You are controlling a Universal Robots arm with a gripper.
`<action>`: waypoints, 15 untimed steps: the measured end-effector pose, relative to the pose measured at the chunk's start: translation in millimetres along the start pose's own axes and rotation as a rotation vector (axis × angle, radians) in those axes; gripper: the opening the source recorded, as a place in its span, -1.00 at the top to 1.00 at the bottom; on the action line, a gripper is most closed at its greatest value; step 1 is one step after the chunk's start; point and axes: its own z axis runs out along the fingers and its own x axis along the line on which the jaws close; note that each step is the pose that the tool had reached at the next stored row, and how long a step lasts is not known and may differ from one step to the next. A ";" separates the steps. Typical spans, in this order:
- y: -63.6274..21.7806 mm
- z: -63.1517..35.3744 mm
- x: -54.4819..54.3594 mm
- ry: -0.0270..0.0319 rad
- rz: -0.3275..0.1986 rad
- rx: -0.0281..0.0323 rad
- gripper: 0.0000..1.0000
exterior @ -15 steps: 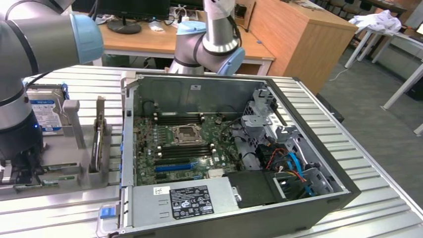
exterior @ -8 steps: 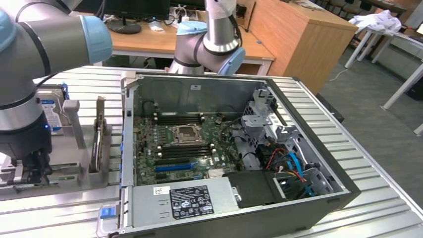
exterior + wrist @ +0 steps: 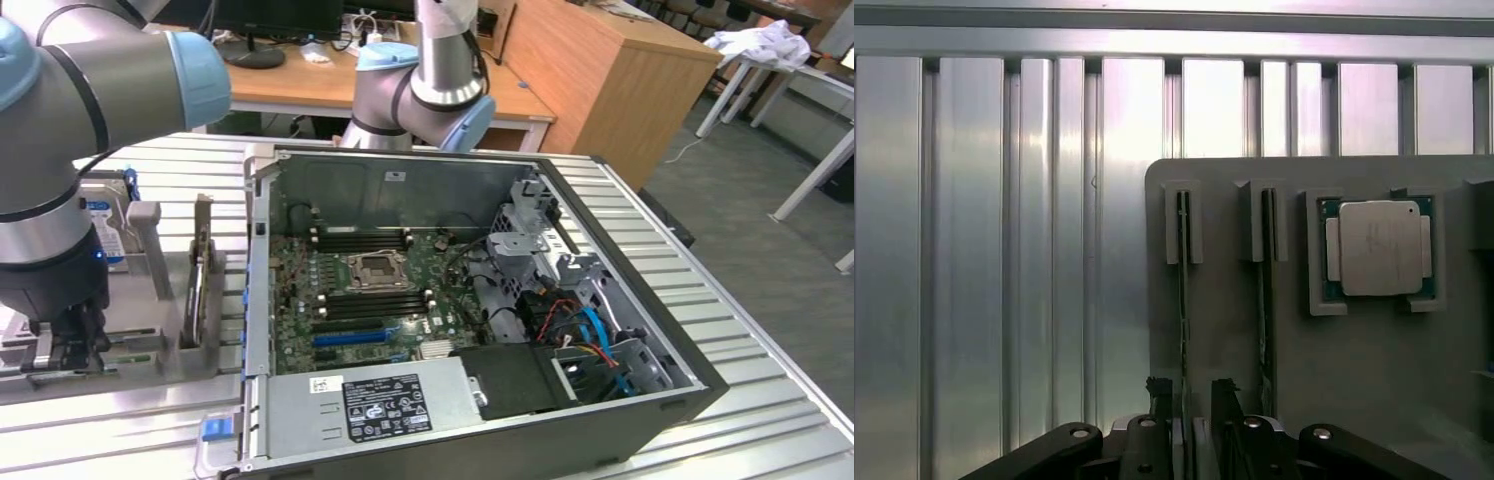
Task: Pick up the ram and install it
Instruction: 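Pick up the ram and move it above insertion slot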
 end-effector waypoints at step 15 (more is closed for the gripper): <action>-1.6 2.5 2.0 -0.0003 -0.001 0.0002 0.40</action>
